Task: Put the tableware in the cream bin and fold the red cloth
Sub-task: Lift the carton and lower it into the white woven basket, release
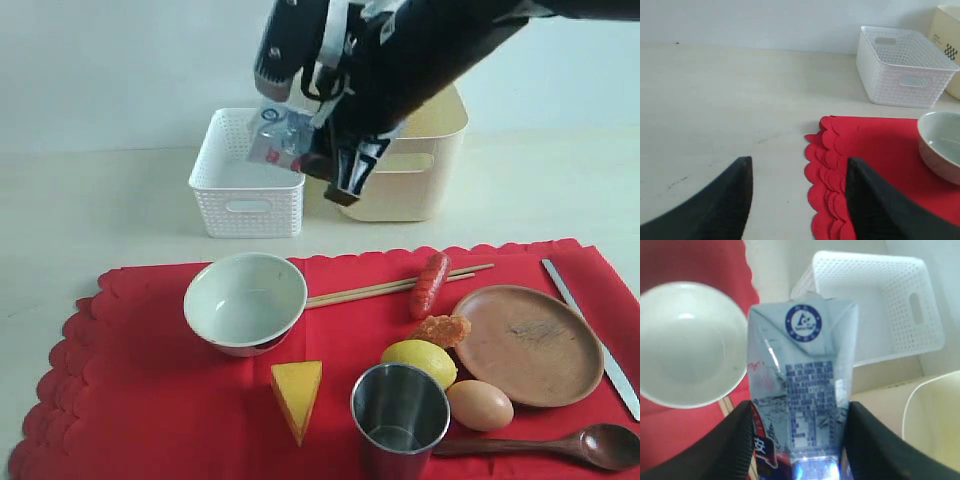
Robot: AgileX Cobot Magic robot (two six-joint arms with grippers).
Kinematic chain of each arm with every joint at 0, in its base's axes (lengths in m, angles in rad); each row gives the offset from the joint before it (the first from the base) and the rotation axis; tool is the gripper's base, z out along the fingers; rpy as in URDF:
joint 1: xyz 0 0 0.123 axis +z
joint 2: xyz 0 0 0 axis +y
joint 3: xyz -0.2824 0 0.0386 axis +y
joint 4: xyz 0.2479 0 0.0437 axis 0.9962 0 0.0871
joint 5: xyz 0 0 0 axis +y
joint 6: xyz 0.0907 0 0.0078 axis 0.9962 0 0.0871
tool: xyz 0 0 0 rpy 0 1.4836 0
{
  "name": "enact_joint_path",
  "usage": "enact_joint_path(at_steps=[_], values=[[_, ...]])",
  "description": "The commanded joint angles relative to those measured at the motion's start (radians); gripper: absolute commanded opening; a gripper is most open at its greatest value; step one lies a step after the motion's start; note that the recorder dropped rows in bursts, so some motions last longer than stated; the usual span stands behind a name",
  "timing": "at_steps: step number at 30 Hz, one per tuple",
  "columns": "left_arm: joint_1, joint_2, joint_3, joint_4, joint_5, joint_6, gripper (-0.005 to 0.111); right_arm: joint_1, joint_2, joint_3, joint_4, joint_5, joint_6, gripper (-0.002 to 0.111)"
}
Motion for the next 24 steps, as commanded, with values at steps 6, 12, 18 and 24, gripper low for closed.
enact_joint_path(at_steps=[6,12,18,24], values=[[0.002,-0.005,0.003,-0.003,-0.01,-0.003,0.054,0.001,0.206,-0.279,0.201,0.024,0.103,0.0],[0.002,-0.005,0.003,-0.003,-0.01,-0.003,0.054,0.001,0.337,-0.383,0.296,-0.081,0.268,0.0],[0.002,-0.005,0.003,-0.003,-0.01,-0.003,0.054,0.001,0.422,-0.389,0.349,-0.323,0.472,0.0],[0.002,-0.005,0.003,-0.003,-0.01,-0.003,0.054,0.001,0.49,-0.389,0.353,-0.503,0.611,0.0]])
